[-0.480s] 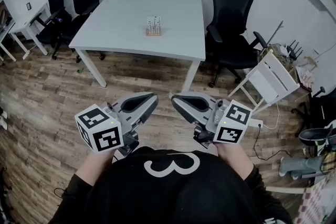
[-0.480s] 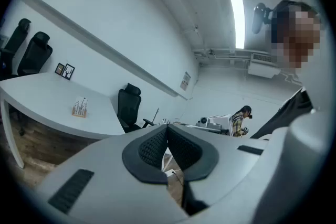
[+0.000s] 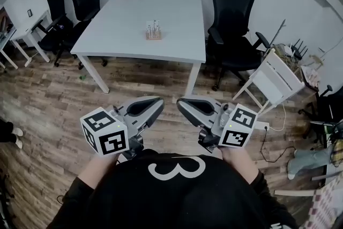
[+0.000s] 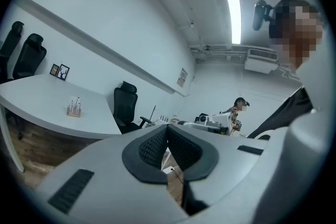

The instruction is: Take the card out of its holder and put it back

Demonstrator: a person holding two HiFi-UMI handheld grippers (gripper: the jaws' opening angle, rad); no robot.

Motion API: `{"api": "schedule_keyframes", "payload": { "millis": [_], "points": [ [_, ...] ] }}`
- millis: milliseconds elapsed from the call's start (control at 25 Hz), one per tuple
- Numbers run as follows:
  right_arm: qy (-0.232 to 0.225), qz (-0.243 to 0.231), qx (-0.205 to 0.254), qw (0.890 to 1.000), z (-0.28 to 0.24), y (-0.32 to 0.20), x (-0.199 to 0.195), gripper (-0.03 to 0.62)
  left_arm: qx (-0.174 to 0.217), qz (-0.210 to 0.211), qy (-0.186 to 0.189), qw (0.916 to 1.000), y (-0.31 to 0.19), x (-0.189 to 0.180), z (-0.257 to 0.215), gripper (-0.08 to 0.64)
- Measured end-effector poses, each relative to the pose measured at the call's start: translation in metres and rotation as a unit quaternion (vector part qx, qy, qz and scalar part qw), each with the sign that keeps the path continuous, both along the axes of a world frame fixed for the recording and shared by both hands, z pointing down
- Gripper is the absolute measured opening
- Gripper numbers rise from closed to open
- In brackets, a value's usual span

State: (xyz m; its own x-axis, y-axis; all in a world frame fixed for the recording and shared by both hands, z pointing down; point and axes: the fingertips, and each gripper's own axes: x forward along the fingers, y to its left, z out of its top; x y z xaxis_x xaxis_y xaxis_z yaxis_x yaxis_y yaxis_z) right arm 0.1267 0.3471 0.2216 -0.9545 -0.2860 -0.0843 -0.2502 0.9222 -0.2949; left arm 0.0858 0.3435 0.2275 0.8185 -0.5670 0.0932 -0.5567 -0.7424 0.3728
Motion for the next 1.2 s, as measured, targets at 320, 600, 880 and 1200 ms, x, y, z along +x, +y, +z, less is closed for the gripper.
{"api": "schedule_keyframes", "payload": {
  "millis": [320, 600, 880, 1200],
  "points": [
    [-0.019, 0.006, -0.013, 1.000, 0.003, 0.004, 0.020, 0.006, -0.003, 0.000, -0.006, 1.0000, 0.011, 0.019, 0.000, 0.009],
    [-0.013, -0.004, -0.048, 0.999, 0.026, -0.015, 0.001, 0.006, -0.031, -0.016, 0.006, 0.9994, -0.005, -0.006, 0.022, 0.009],
    [-0.003, 0.000, -0.085, 0.996, 0.047, -0.065, -0.023, 0.006, -0.068, -0.010, 0.028, 0.9972, -0.056, -0.031, 0.048, 0.009],
    [0.001, 0.012, -0.125, 0.992, 0.067, -0.159, -0.066, 0.006, -0.100, 0.007, 0.038, 0.9942, -0.156, -0.070, 0.069, 0.009]
  ]
}}
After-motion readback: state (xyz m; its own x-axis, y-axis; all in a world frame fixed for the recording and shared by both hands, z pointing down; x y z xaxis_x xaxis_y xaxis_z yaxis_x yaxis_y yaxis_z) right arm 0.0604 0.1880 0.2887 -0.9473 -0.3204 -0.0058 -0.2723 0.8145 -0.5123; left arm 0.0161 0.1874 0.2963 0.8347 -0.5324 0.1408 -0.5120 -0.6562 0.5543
